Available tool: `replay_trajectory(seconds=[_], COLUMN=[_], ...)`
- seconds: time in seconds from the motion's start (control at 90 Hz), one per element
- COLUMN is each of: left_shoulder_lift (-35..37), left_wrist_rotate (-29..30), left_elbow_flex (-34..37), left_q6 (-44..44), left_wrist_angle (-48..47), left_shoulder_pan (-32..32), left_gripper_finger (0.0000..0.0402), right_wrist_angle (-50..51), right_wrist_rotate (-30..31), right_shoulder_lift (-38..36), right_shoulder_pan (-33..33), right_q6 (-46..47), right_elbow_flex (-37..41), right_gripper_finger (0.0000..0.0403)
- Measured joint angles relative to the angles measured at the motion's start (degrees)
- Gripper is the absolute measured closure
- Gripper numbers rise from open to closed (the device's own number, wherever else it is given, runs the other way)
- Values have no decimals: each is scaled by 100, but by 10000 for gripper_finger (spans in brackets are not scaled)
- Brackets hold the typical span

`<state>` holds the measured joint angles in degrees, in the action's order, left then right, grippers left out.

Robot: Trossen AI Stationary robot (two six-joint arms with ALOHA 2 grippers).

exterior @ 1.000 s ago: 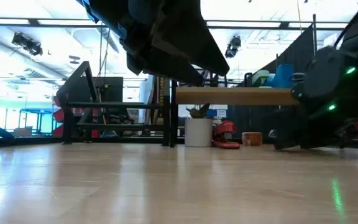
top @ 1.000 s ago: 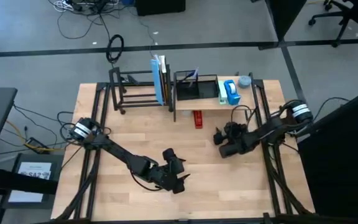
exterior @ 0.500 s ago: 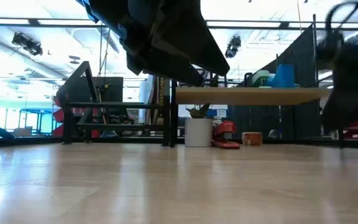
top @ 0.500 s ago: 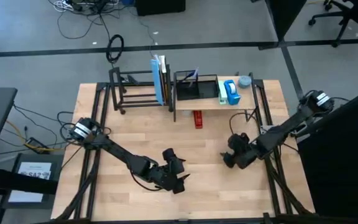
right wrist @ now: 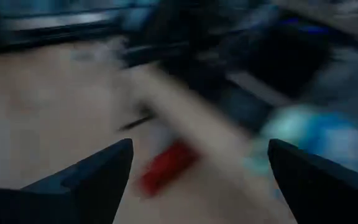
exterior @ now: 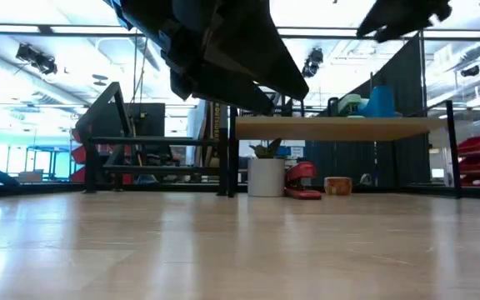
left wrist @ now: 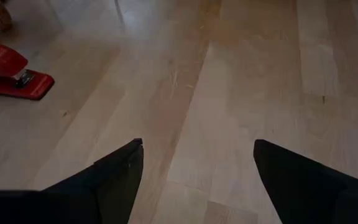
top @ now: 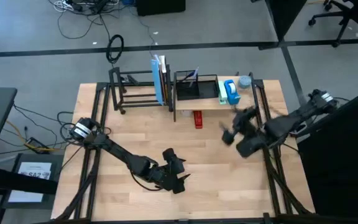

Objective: Stock shelves
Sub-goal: Remove the blue tape dispenser from the shelf

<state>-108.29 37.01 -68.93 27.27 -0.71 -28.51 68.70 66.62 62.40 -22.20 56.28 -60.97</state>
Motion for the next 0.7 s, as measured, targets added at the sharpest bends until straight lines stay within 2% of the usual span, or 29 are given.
replay_trajectory(seconds=[0.1,0.2,0.367,0.7], left_shoulder_lift=[0,0,0,0], left_wrist_rotate=[1,0,1,2], left_elbow_flex=[0,0,0,0], left_q6=[20,20,15,-11], left_wrist_angle=[0,0,0,-2], left_shoulder_pan=[-5,-7,-5,0], left_gripper_finger=[117,117,117,117], right_wrist_angle=[1064,1154,-359,-2934], right_wrist_rotate=[-377,-856,-1426,-1382], right_shoulder_lift=[-407,-853,-1461,-1549], right_shoulder_pan=[931,1593,1750,2156], right_q6=[761,786,-144,-1253], right_elbow_flex=[52,392,1303,2643], right_gripper_finger=[58,58,58,58])
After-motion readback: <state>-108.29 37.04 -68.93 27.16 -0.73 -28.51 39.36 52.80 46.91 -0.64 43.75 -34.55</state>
